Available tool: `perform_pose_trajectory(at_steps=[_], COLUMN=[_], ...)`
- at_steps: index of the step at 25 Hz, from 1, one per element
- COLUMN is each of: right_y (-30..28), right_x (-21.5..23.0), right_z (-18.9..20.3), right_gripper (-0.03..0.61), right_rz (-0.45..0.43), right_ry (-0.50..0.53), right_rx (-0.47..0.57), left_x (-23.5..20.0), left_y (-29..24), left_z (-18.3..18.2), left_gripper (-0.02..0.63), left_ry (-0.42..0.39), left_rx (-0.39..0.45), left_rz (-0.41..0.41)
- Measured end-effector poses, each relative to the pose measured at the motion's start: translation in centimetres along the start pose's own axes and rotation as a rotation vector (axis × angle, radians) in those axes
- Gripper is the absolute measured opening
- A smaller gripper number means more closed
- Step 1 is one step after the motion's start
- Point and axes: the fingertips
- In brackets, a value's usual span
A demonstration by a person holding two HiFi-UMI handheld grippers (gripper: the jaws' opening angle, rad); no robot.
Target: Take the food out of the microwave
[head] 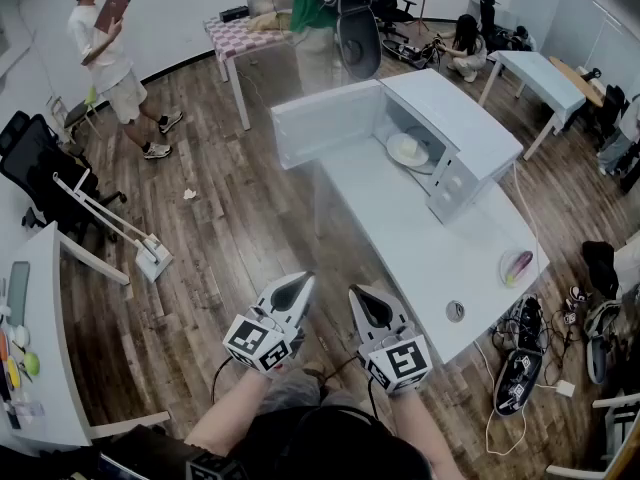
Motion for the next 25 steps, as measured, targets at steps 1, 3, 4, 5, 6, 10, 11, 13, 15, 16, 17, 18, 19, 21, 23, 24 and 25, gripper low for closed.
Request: perform_pose_trajectory(at_steps=[1, 3, 4, 5, 6, 10, 11, 13, 15, 16, 17, 18, 19, 21, 23, 24, 25], right_y=[-0.5, -1.3, -1.7, -2.0, -2.2, -3.0, -3.4, -4.4, -5.6, -6.3, -7.1, -8.1, -9.1, -11.4, -13.8, -15.0, -16.2], right_x=[0.6, 1.5, 1.8, 1.9, 2.1, 2.5, 2.5, 2.8, 3.2, 3.6, 4.0, 4.4, 4.8, 5.4, 6.0, 6.2, 6.6], right_z=[-0.3, -0.8, -1.0, -1.1, -1.1, -0.7, -0.6, -0.5, -0.5, -0.4, -0.3, -0.2, -0.1, 0.0, -0.1, -0.2, -0.3], right_gripper=[0.015, 0.015, 0.015, 0.015, 0.015, 0.015, 0.015, 0.015, 0.015, 0.015, 0.015, 0.015, 0.015, 0.015, 0.015, 0.015, 0.015], right_rz=[0.012, 0.034, 0.045, 0.055, 0.066, 0.102, 0.104, 0.101, 0.1, 0.106, 0.117, 0.129, 0.141, 0.16, 0.184, 0.202, 0.222], right_ry=[0.006, 0.02, 0.027, 0.032, 0.033, 0.019, 0.017, 0.015, 0.014, 0.012, 0.008, 0.004, 0.001, -0.003, -0.003, -0.004, -0.006], right_rx=[0.011, 0.031, 0.04, 0.047, 0.052, 0.055, 0.056, 0.061, 0.067, 0.067, 0.065, 0.061, 0.056, 0.051, 0.052, 0.054, 0.053], left_x=[-0.5, -1.2, -1.4, -1.6, -1.6, -1.9, -2.2, -3.1, -4.3, -5.0, -5.9, -6.8, -7.8, -9.8, -11.8, -12.8, -13.9], left_y=[-0.4, -1.1, -1.4, -1.5, -1.6, -2.0, -2.2, -2.9, -3.9, -4.5, -5.1, -5.8, -6.5, -7.9, -9.3, -9.9, -10.6], left_z=[-0.3, -1.0, -1.3, -1.5, -1.6, -0.8, -0.6, -0.5, -0.6, -0.8, -0.9, -1.1, -1.4, -2.1, -3.0, -3.5, -3.9], left_gripper=[0.009, 0.009, 0.009, 0.009, 0.009, 0.009, 0.009, 0.009, 0.009, 0.009, 0.009, 0.009, 0.009, 0.009, 0.009, 0.009, 0.009], left_ry=[-0.013, -0.041, -0.055, -0.067, -0.074, -0.06, -0.055, -0.047, -0.043, -0.04, -0.037, -0.035, -0.034, -0.039, -0.05, -0.055, -0.059], left_rx=[0.014, 0.038, 0.047, 0.052, 0.054, 0.042, 0.038, 0.033, 0.03, 0.028, 0.025, 0.022, 0.018, 0.007, -0.006, -0.013, -0.019], left_rz=[-0.014, -0.039, -0.048, -0.054, -0.058, -0.058, -0.055, -0.046, -0.028, -0.018, -0.007, 0.004, 0.016, 0.048, 0.091, 0.114, 0.135])
Point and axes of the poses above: the fingertips, and each gripper's own axes: y backward along the fingers, x to its right, z out of its underside, and after that the axes turned 3 degrees about y, right-handed
